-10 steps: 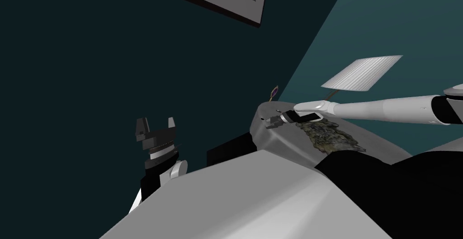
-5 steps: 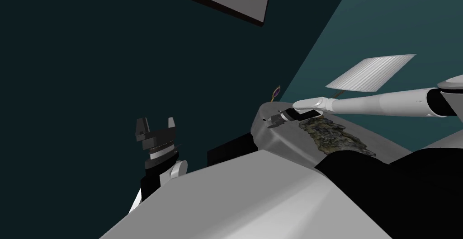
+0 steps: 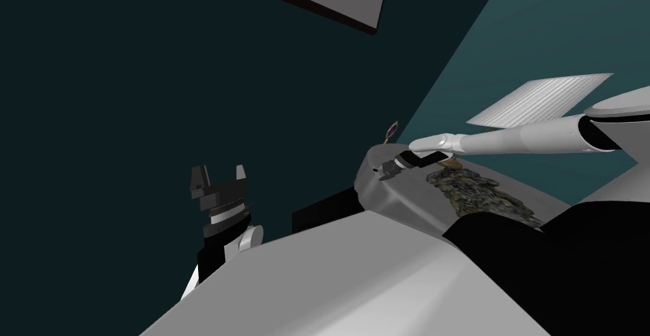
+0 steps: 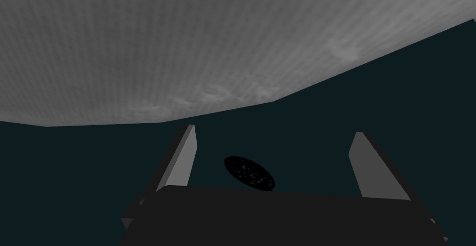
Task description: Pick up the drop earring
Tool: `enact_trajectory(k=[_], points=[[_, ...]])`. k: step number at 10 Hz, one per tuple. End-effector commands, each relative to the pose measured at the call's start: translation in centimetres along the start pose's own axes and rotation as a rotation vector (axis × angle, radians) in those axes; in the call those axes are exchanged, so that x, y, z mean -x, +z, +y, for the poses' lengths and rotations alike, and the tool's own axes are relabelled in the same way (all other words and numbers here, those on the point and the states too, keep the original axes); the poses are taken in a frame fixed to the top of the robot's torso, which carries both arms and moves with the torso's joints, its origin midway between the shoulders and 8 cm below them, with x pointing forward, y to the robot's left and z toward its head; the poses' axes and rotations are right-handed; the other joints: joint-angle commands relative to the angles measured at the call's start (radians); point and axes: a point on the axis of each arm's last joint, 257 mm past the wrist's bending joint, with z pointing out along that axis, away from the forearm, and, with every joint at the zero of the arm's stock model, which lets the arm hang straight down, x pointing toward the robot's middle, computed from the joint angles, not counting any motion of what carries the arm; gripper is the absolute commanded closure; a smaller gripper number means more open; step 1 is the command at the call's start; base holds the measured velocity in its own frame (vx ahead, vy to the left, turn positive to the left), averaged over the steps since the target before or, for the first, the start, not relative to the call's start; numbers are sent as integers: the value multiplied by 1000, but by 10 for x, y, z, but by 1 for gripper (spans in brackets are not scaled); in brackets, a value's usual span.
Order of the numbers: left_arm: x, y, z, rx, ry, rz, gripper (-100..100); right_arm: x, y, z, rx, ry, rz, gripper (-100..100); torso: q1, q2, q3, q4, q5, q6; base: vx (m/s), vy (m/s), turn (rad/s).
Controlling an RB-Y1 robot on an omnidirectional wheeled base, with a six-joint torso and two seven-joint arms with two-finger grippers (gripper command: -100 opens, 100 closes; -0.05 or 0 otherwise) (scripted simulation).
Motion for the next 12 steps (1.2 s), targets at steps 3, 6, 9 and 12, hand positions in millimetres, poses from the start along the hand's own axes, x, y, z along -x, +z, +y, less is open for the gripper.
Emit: enact_trajectory(k=[3, 6, 9, 12], points=[[0, 0, 0, 0, 0, 0, 0, -11, -6, -8, -2, -33, 84, -100, 2, -1, -1, 0, 0, 0, 41, 55, 44], [0, 0, 0, 0, 0, 0, 0, -12, -6, -9, -3, -37, 94, 0, 0, 1, 0, 0, 0, 0, 17, 31, 21], [0, 0, 0, 0, 0, 0, 0, -36, -2, -11, -26, 37, 96, -100, -3, 5, 3, 1, -1, 0, -59, -14, 243], [0, 0, 0, 0, 0, 0, 0, -49, 0, -12, -38, 74, 98, -100, -5, 9, 5, 2, -1, 1, -78, -19, 244]])
